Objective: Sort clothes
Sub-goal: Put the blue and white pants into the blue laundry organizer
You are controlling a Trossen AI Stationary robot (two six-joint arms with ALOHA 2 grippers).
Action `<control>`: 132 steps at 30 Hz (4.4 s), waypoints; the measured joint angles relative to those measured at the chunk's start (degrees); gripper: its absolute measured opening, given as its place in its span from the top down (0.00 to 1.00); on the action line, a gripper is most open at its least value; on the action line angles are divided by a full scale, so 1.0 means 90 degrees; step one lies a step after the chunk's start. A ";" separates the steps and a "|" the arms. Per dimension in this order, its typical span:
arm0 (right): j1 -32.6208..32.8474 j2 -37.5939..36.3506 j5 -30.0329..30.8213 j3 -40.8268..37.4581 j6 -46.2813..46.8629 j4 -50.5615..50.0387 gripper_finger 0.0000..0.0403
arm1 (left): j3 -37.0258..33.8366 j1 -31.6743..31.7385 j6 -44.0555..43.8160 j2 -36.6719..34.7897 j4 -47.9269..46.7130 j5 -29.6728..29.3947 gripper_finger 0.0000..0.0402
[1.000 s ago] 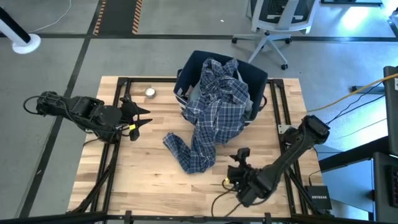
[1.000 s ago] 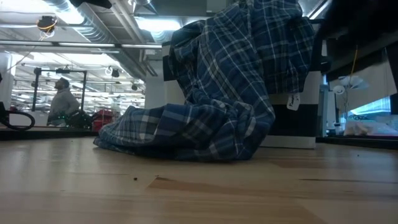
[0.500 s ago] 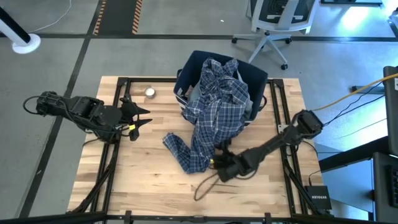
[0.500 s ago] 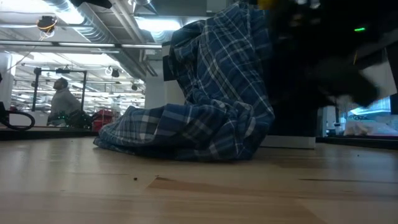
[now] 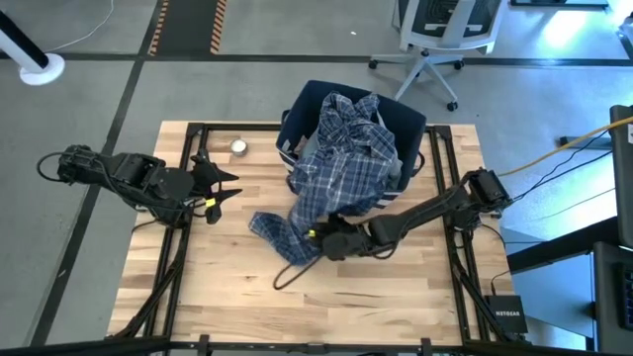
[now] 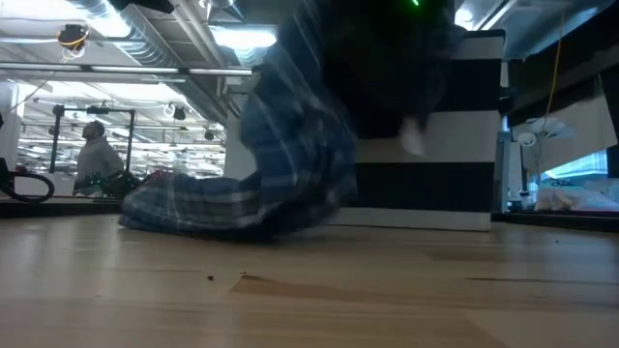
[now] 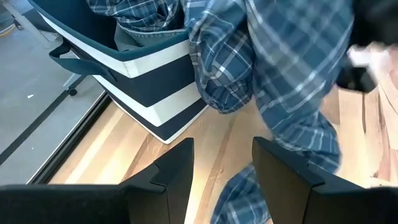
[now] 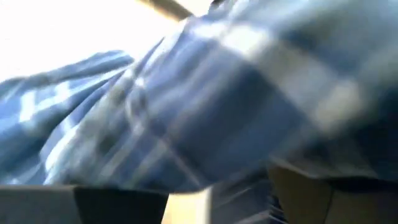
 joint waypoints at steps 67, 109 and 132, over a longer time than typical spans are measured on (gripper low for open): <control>0.0519 0.0566 -0.0980 0.5384 0.1479 -0.7652 0.37 | 0.0000 0.0000 -0.0005 0.0000 0.0010 -0.0002 0.61; -0.2207 0.0846 0.2026 0.6403 -0.0013 -0.6460 0.37 | 0.0000 -0.0002 -0.0012 -0.0002 -0.0248 0.0000 0.61; -0.1287 0.0935 0.0132 0.7037 0.1065 -0.8143 0.37 | 0.0000 0.0000 -0.0034 -0.0002 -0.0279 -0.0007 0.61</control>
